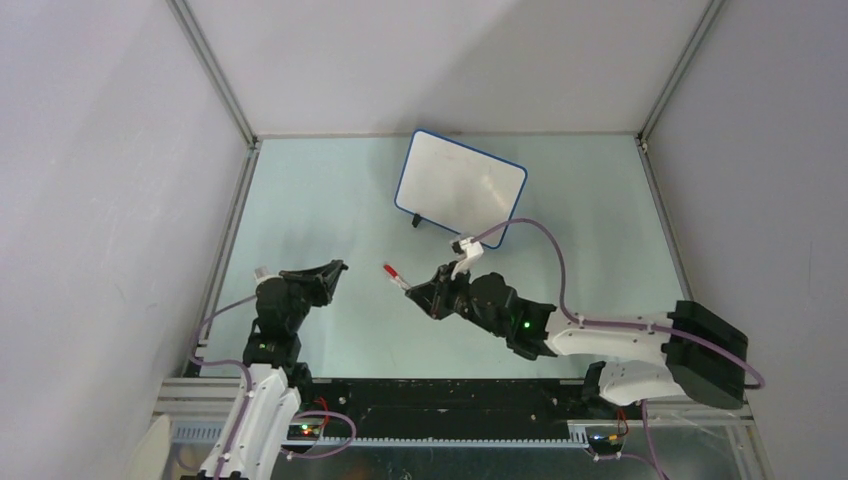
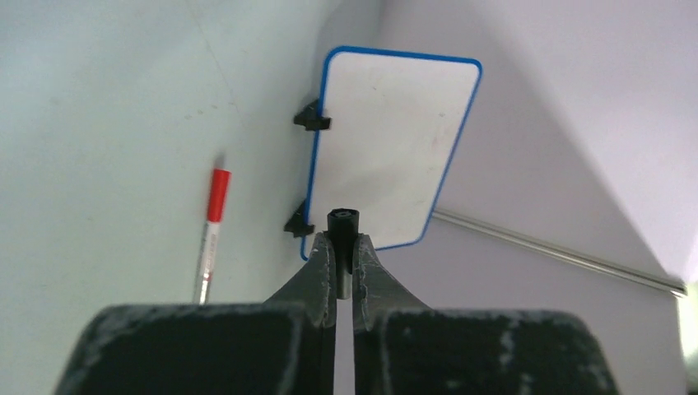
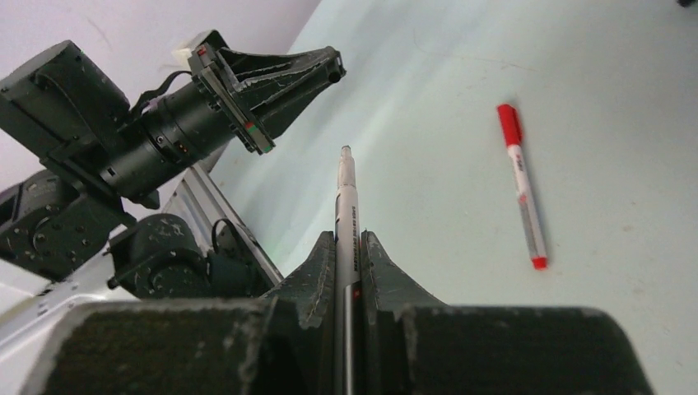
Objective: Write a sentence on the whiteboard
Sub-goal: Open the whiteboard marker from the pen cap, then put down the pen cap at the corner of the board.
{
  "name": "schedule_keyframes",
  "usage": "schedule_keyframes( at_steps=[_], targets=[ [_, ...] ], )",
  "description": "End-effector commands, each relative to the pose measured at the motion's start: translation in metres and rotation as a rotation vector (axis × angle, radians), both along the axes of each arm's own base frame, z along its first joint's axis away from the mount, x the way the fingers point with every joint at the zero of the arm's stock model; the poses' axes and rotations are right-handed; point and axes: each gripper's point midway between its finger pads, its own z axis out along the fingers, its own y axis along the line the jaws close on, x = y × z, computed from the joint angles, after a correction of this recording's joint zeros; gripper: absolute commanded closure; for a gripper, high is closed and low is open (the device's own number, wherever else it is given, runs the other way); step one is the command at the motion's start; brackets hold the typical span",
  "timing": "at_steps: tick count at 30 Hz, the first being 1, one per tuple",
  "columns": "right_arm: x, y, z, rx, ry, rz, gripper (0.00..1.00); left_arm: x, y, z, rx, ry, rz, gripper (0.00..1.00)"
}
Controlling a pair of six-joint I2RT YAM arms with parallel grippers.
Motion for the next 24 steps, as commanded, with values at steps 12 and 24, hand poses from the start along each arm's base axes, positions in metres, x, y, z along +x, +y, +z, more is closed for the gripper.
schedule_keyframes(
  at_steps=[12, 24],
  targets=[
    [0.021, -0.138, -0.004, -0.268, -0.034, -0.147, 1.00, -0.017, 0.045, -0.074, 0.565, 0.277, -0.055, 1.00],
    [0.035, -0.174, -0.020, -0.310, -0.069, -0.186, 1.00, -0.026, 0.059, -0.094, 0.896, 0.451, -0.210, 1.00]
  ],
)
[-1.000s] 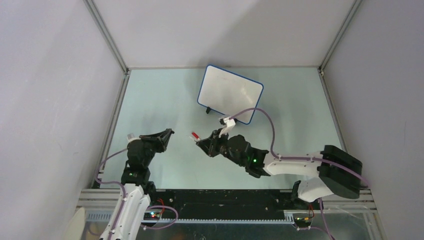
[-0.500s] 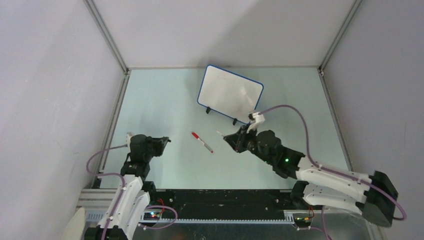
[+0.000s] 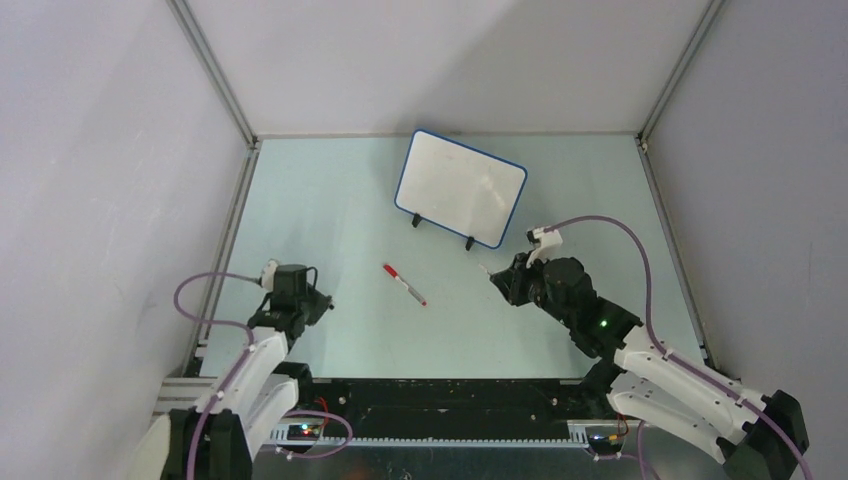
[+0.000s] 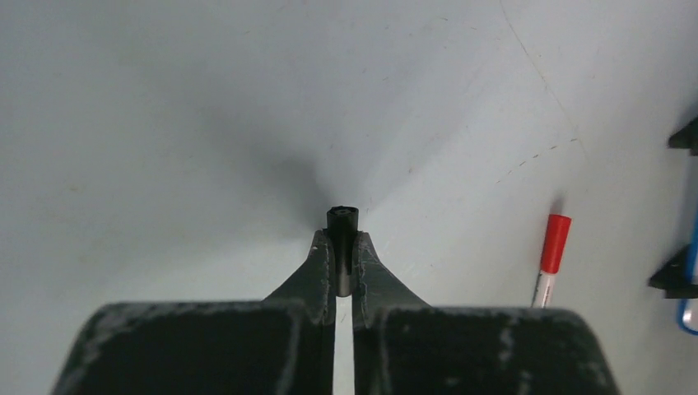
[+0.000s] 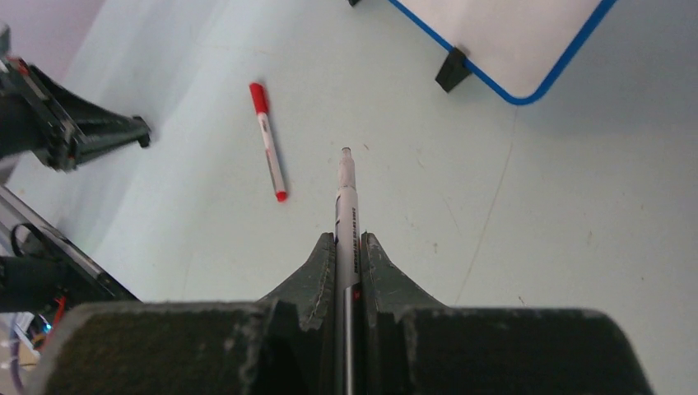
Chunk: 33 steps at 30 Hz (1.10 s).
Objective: Write a sentence on the whiteboard
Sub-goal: Put down the pen cap at the corner of the board.
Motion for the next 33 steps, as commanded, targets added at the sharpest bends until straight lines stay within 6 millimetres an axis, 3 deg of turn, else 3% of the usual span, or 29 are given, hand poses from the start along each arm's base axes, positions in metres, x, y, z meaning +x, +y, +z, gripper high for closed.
schedule_keyframes(
  at_steps=[1, 5, 13, 19, 21, 22, 23, 25, 27, 29, 33],
  targets=[
    [-0.002, -0.002, -0.004, -0.011, -0.046, 0.035, 1.00, 0.012, 0.011, 0.016, 0.188, 0.035, -0.075, 1.00],
    [-0.001, -0.004, -0.014, -0.017, -0.062, 0.028, 1.00, 0.015, 0.004, 0.011, 0.215, 0.104, -0.146, 1.00],
    [-0.001, -0.014, -0.009, 0.015, -0.108, -0.008, 1.00, 0.019, -0.016, 0.002, 0.192, 0.150, -0.241, 0.92],
    [-0.003, -0.016, -0.006, 0.032, -0.123, -0.014, 1.00, 0.020, -0.011, 0.011, 0.242, 0.144, -0.254, 0.82],
    [-0.003, -0.016, -0.007, 0.031, -0.119, -0.015, 1.00, 0.020, -0.008, 0.016, 0.262, 0.137, -0.250, 0.75],
    [-0.003, -0.016, -0.008, 0.031, -0.117, -0.013, 1.00, 0.020, -0.007, 0.021, 0.269, 0.131, -0.248, 0.65],
    [-0.003, -0.016, -0.008, 0.031, -0.115, -0.014, 1.00, 0.020, -0.004, 0.025, 0.283, 0.126, -0.243, 0.47],
    [-0.003, -0.016, -0.009, 0.030, -0.113, -0.012, 1.00, 0.021, -0.002, 0.036, 0.295, 0.098, -0.247, 0.22],
    [-0.003, -0.015, -0.009, 0.030, -0.111, -0.009, 1.00, 0.028, -0.002, 0.057, 0.303, 0.018, -0.240, 0.10],
    [-0.003, -0.014, -0.010, 0.029, -0.110, -0.006, 1.00, 0.035, -0.006, 0.074, 0.297, -0.061, -0.252, 0.05],
    [-0.004, -0.012, -0.011, 0.033, -0.108, 0.005, 1.00, 0.058, -0.037, 0.109, 0.239, -0.284, -0.392, 0.01]
  ],
)
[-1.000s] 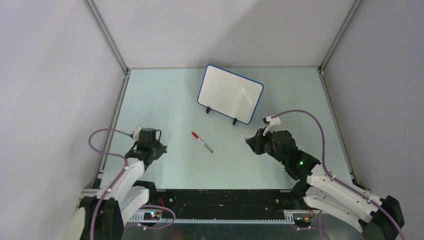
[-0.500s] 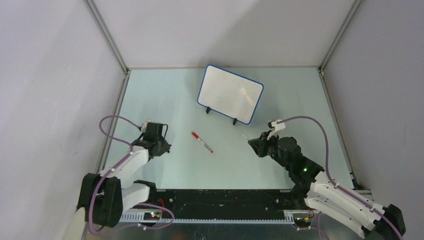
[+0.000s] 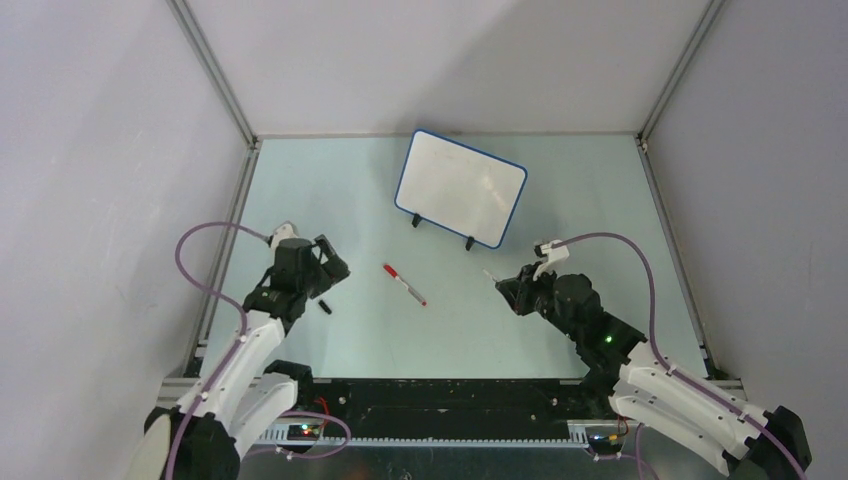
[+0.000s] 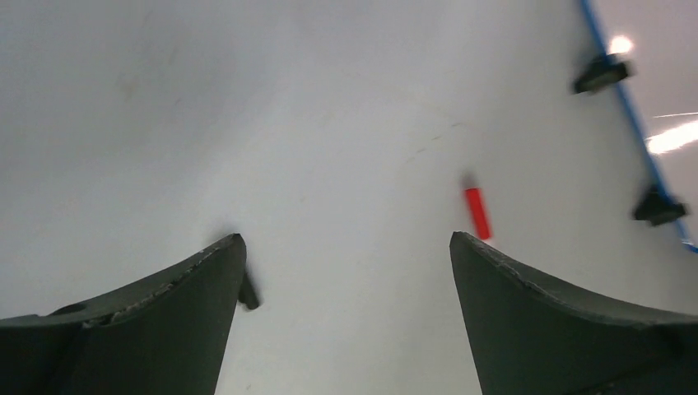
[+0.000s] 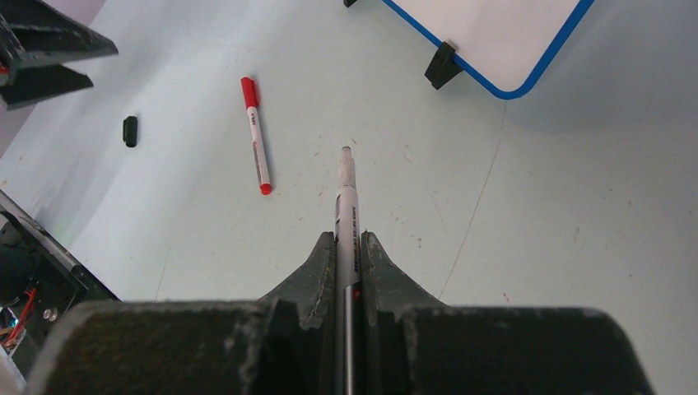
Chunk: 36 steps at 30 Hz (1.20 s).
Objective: Write a sentence on the whiteboard
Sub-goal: Put down the pen cap at the corner of the board, then adjust the whiteboard at the center of the board.
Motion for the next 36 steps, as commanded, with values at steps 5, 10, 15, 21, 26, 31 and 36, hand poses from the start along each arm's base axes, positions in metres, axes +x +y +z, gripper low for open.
schedule_keyframes(
  at_steps=[5, 10, 15, 21, 26, 31, 36],
  targets=[
    [0.002, 0.008, 0.011, 0.045, -0.047, 0.028, 1.00, 0.065, -0.050, 0.084, -0.072, -0.482, -0.289, 0.01],
    [0.000, 0.009, 0.010, 0.050, -0.047, 0.044, 1.00, 0.106, -0.059, 0.118, 0.013, -0.640, -0.368, 0.01],
    [-0.002, 0.010, 0.012, 0.061, -0.057, 0.055, 1.00, 0.155, -0.104, 0.108, -0.049, -0.523, -0.671, 0.01],
    [-0.005, 0.011, 0.015, 0.073, -0.065, 0.066, 1.00, 0.222, -0.129, 0.131, -0.367, -0.649, -0.841, 0.01],
    [-0.006, 0.010, 0.017, 0.083, -0.077, 0.071, 1.00, 0.257, -0.134, 0.099, -0.371, -0.574, -0.896, 0.01],
    [-0.006, 0.010, 0.018, 0.087, -0.081, 0.068, 1.00, 0.280, -0.139, 0.093, -0.367, -0.541, -0.958, 0.04],
    [-0.005, 0.010, 0.019, 0.089, -0.086, 0.070, 1.00, 0.289, -0.146, 0.079, -0.424, -0.519, -0.976, 0.06]
  ],
)
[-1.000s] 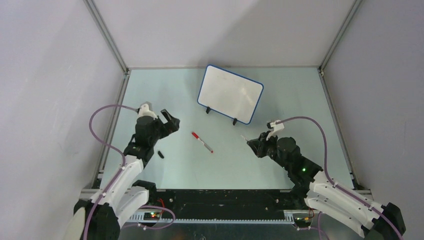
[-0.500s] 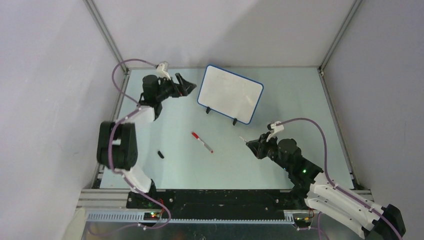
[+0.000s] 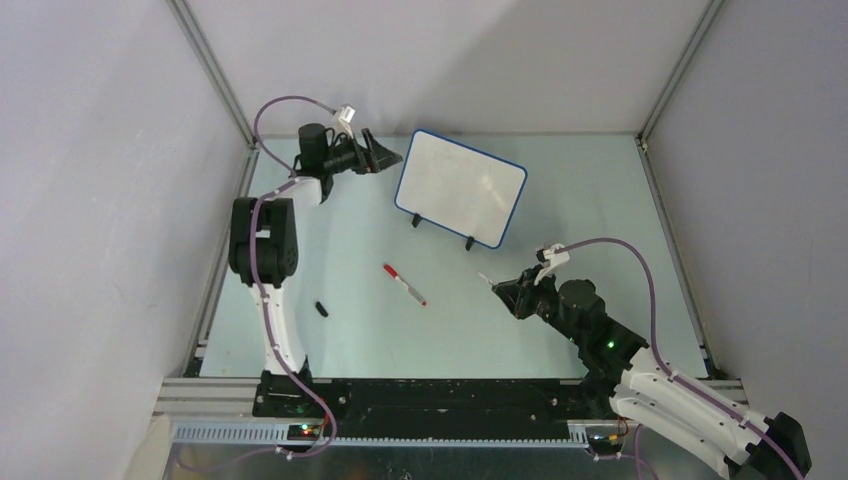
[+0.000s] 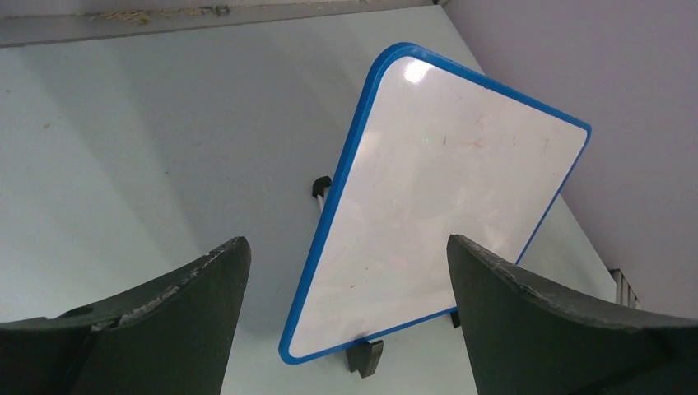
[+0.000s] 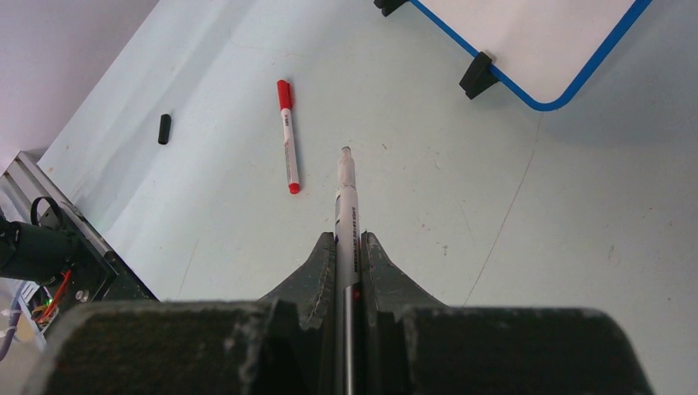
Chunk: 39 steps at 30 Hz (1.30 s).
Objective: Write a sentence on the whiteboard
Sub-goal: Adjust the whiteboard at the center of the board.
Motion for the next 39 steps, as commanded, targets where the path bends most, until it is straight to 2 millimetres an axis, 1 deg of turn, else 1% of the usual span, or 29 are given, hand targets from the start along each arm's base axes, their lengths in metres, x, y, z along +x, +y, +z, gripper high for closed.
schedule_keyframes(
  at_steps=[1, 2, 3, 4, 5, 7, 10, 15, 18, 19, 20, 21, 22, 25, 27, 28, 29, 30, 31, 32, 33, 34, 35, 36, 37, 38, 39],
  targets=[
    [0.004, 0.002, 0.016, 0.034, -0.053, 0.002, 1.00, 0.003, -0.013, 0.008, -0.014, -0.030, -0.089, 0.07],
    [0.004, 0.001, 0.016, 0.035, -0.056, 0.000, 1.00, 0.002, -0.014, -0.004, -0.007, 0.013, -0.091, 0.09],
    [0.004, 0.001, 0.016, 0.037, -0.054, 0.000, 1.00, 0.006, -0.016, -0.001, 0.004, -0.002, -0.102, 0.09],
    [0.004, 0.001, 0.016, 0.037, -0.054, 0.000, 1.00, 0.005, -0.018, -0.009, 0.009, 0.027, -0.108, 0.10],
    [0.004, 0.001, 0.016, 0.038, -0.055, -0.002, 1.00, 0.005, -0.020, -0.008, 0.015, 0.018, -0.116, 0.10],
    [0.004, 0.001, 0.016, 0.036, -0.053, -0.002, 1.00, 0.004, -0.023, -0.011, 0.016, 0.024, -0.122, 0.11],
    [0.004, 0.001, 0.015, 0.036, -0.052, 0.002, 1.00, 0.003, -0.026, -0.014, 0.018, 0.036, -0.128, 0.15],
    [0.004, 0.002, 0.016, 0.037, -0.052, 0.005, 1.00, -0.003, -0.036, -0.020, 0.019, 0.053, -0.163, 0.18],
    [0.003, 0.002, 0.015, 0.036, -0.049, 0.008, 1.00, -0.012, -0.042, -0.023, 0.009, 0.067, -0.197, 0.23],
    [0.003, 0.002, 0.014, 0.035, -0.048, 0.007, 1.00, -0.015, -0.044, -0.019, -0.001, 0.053, -0.211, 0.26],
    [0.003, 0.002, 0.014, 0.034, -0.046, 0.007, 1.00, -0.022, -0.046, -0.025, -0.015, 0.081, -0.217, 0.28],
    [0.003, 0.002, 0.014, 0.033, -0.045, 0.010, 1.00, -0.025, -0.048, -0.017, -0.029, 0.044, -0.235, 0.31],
    [0.003, 0.003, 0.014, 0.033, -0.045, 0.012, 1.00, -0.032, -0.049, -0.023, -0.049, 0.076, -0.239, 0.32],
    [0.002, 0.004, 0.014, 0.035, -0.043, 0.018, 1.00, -0.047, -0.048, -0.025, -0.069, 0.060, -0.240, 0.38],
    [0.002, 0.004, 0.014, 0.037, -0.042, 0.023, 1.00, -0.054, -0.046, -0.028, -0.060, 0.055, -0.222, 0.38],
    [0.002, 0.005, 0.013, 0.035, -0.040, 0.026, 1.00, -0.056, -0.045, -0.025, -0.053, 0.043, -0.216, 0.38],
    [0.001, 0.005, 0.013, 0.035, -0.040, 0.027, 1.00, -0.060, -0.043, -0.031, -0.051, 0.057, -0.210, 0.38],
    [0.001, 0.005, 0.013, 0.036, -0.040, 0.029, 1.00, -0.061, -0.043, -0.028, -0.050, 0.045, -0.208, 0.39],
    [0.001, 0.005, 0.013, 0.035, -0.039, 0.029, 1.00, -0.066, -0.042, -0.032, -0.050, 0.057, -0.205, 0.39],
    [0.001, 0.005, 0.013, 0.035, -0.040, 0.030, 1.00, -0.067, -0.042, -0.028, -0.050, 0.041, -0.203, 0.40],
    [0.001, 0.005, 0.013, 0.036, -0.040, 0.029, 1.00, -0.073, -0.042, -0.033, -0.051, 0.056, -0.201, 0.41],
    [0.001, 0.005, 0.012, 0.034, -0.039, 0.029, 1.00, -0.075, -0.042, -0.027, -0.053, 0.035, -0.204, 0.42],
    [0.001, 0.005, 0.013, 0.034, -0.039, 0.030, 1.00, -0.081, -0.042, -0.032, -0.056, 0.049, -0.205, 0.43],
    [0.001, 0.005, 0.012, 0.033, -0.039, 0.031, 1.00, -0.083, -0.043, -0.027, -0.058, 0.030, -0.207, 0.44],
    [0.001, 0.005, 0.012, 0.033, -0.037, 0.030, 1.00, -0.088, -0.042, -0.031, -0.059, 0.041, -0.207, 0.45],
    [0.001, 0.006, 0.013, 0.033, -0.039, 0.031, 1.00, -0.090, -0.042, -0.027, -0.061, 0.019, -0.207, 0.46],
    [0.001, 0.006, 0.012, 0.031, -0.037, 0.031, 1.00, -0.095, -0.042, -0.027, -0.067, 0.017, -0.205, 0.47]
  ],
)
